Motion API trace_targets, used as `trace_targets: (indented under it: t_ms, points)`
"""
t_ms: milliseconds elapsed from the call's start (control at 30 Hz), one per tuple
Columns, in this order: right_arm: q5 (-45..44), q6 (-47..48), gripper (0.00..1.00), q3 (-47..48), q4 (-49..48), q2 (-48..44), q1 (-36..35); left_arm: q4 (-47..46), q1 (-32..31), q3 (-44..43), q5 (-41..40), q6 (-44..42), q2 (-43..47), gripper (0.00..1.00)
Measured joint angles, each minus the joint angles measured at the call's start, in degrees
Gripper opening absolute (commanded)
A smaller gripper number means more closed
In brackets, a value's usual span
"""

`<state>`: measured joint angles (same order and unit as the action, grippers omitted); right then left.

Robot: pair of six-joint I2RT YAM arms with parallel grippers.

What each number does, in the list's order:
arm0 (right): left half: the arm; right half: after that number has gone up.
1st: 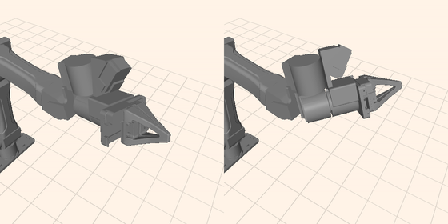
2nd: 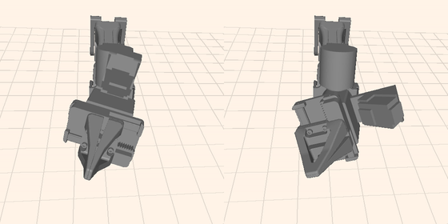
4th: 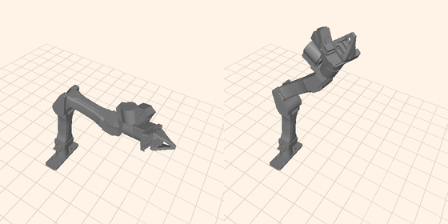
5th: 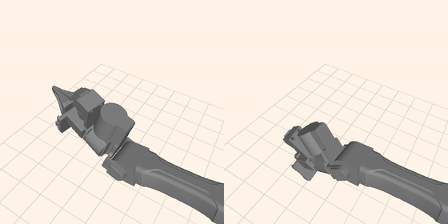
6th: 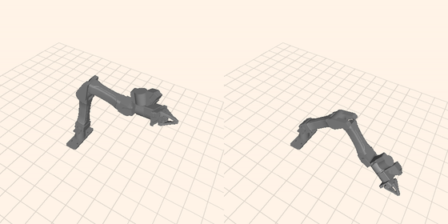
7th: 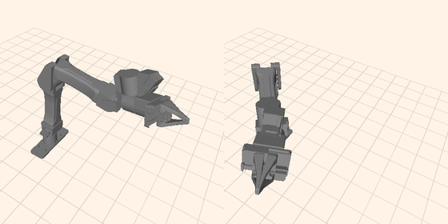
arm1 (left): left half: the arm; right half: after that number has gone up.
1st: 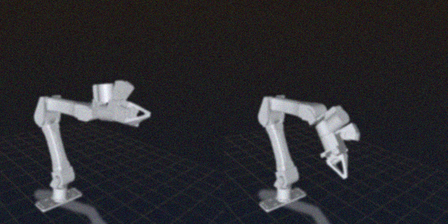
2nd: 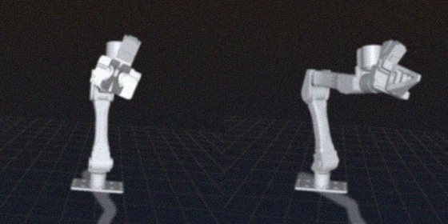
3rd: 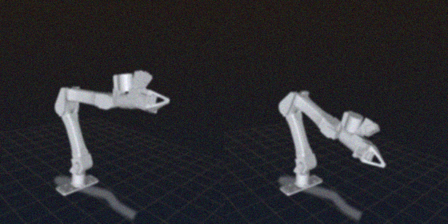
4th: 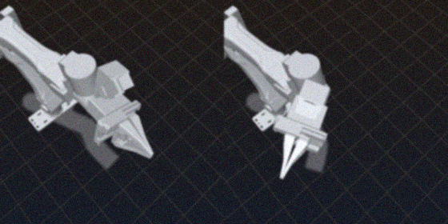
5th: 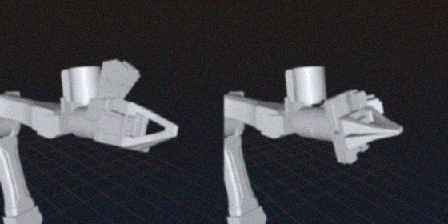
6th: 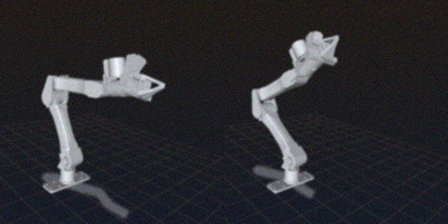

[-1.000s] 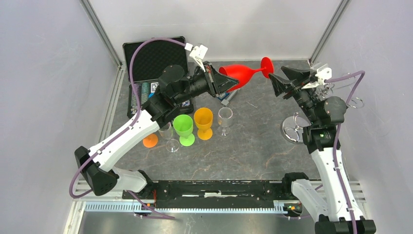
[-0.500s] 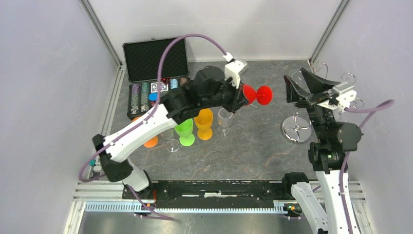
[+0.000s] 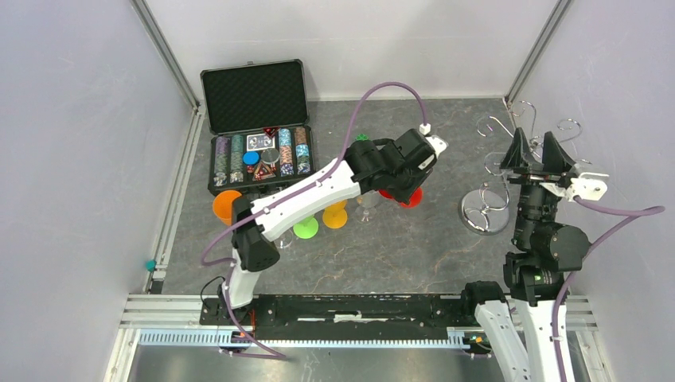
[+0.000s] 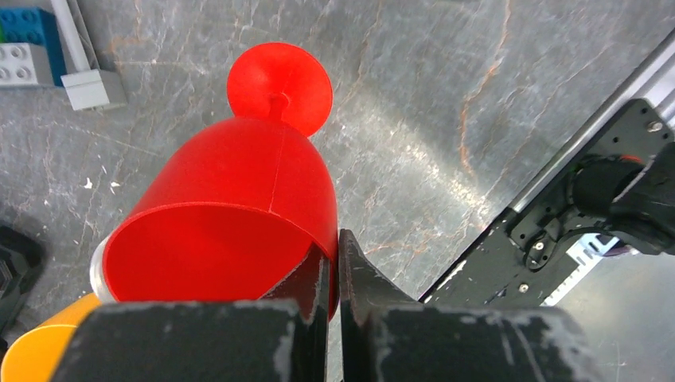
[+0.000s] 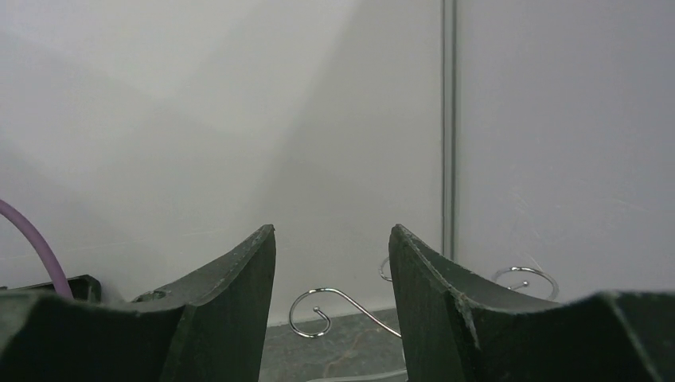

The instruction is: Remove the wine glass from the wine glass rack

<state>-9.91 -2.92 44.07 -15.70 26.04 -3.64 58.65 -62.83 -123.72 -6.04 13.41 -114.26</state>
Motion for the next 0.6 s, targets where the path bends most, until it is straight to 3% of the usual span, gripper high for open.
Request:
trace_targets:
  t_ms: [200, 600]
  points:
    - [-3.3, 0.0, 0.59, -0.2, 1.9, 0.0, 0.0, 3.8, 0.1, -2.9, 0.6, 0.0, -5.0, 0.03]
    - [-4.7, 0.0, 0.60, -0.2, 3.8, 0.0, 0.0, 5.6, 0.1, -3.1, 2.1, 0.0, -10.5, 0.14]
